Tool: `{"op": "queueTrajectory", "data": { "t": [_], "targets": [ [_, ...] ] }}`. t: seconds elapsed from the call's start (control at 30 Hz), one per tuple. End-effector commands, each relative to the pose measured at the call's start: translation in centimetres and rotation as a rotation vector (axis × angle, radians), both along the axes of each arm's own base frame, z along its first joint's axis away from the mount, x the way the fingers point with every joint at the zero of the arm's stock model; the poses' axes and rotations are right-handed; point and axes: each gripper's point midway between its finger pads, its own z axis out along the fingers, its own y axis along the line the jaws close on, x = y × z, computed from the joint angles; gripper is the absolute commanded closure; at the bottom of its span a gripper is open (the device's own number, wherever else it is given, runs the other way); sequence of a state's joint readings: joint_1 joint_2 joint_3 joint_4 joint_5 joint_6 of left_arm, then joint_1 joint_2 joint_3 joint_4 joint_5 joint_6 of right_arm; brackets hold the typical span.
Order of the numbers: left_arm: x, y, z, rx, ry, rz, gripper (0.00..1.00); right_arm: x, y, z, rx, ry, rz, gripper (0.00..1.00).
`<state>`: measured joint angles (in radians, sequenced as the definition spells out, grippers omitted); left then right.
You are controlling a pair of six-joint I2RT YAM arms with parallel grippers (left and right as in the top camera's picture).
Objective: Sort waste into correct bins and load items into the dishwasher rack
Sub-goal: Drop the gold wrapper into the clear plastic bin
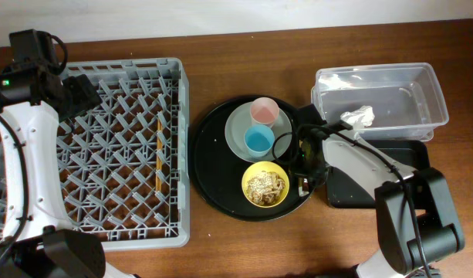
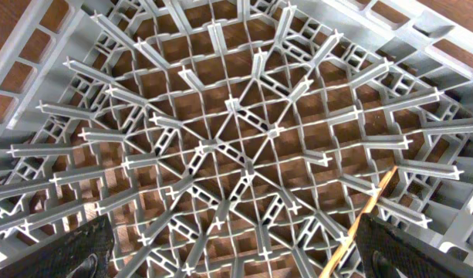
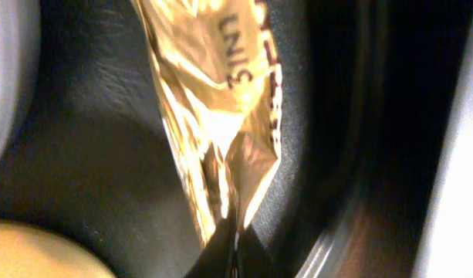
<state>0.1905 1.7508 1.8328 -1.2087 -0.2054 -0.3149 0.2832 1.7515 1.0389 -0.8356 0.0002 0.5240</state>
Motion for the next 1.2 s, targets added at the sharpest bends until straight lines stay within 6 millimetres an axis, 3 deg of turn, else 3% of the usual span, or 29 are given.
{"op": "queueTrajectory", "data": {
  "t": [0.0,0.1,0.17,0.23,0.47,0.67,0.7,0.73,0.83,0.9,0.97,1.03,1.1,1.17],
  "targets": [
    [0.1,0.2,0.5,-0.001,-0.017,0.013,0.01,2.4,0.6,5.2,0.015,-0.090,-0.001,0.96],
    [0.1,0.2,0.5,-0.001,-0.017,0.013,0.01,4.6,1.8,11.4,0.069,-0.202,0.082,0.96],
    [0.1,0.2,0.5,-0.001,-0.017,0.013,0.01,6.1,2.0,14.5,0.083,-0.284,0.102,0.96],
    [0.1,0.2,0.5,-0.001,-0.017,0.013,0.01,7.4,1.2,16.2,0.067,-0.348,0.077,0.96],
    [0.1,0.2,0.5,-0.001,-0.017,0.013,0.01,12.4,-6.0,16.7,0.025,-0.492,-0.313,0.96],
    [0.1,0.2,0.5,-0.002,-0.017,0.013,0.01,15.4,-11.2,14.1,0.027,-0.511,-0.517,0.93],
    [0.1,0.2,0.5,-0.002,-0.017,0.013,0.01,15.7,-11.6,13.5,0.028,-0.504,-0.526,0.87],
    [0.1,0.2,0.5,-0.001,-0.017,0.013,0.01,15.9,-11.9,12.9,0.029,-0.495,-0.534,0.74],
    [0.1,0.2,0.5,-0.001,-0.017,0.013,0.01,16.2,-12.7,11.3,0.020,-0.470,-0.551,0.54],
    [0.1,0.2,0.5,-0.002,-0.017,0.013,0.01,16.2,-13.2,11.7,0.028,-0.480,-0.559,0.22],
    [0.1,0.2,0.5,-0.001,-0.017,0.013,0.01,16.5,-12.2,13.4,0.119,-0.502,-0.481,0.18],
    [0.1,0.2,0.5,-0.002,-0.017,0.013,0.01,15.7,-9.2,16.9,0.294,-0.514,-0.324,0.18],
    [0.1,0.2,0.5,-0.002,-0.017,0.013,0.01,13.2,-6.2,20.2,0.413,-0.501,-0.183,0.23],
    [0.1,0.2,0.5,-0.002,-0.017,0.013,0.01,10.2,-5.1,21.6,0.414,-0.463,-0.136,0.24]
  ]
}}
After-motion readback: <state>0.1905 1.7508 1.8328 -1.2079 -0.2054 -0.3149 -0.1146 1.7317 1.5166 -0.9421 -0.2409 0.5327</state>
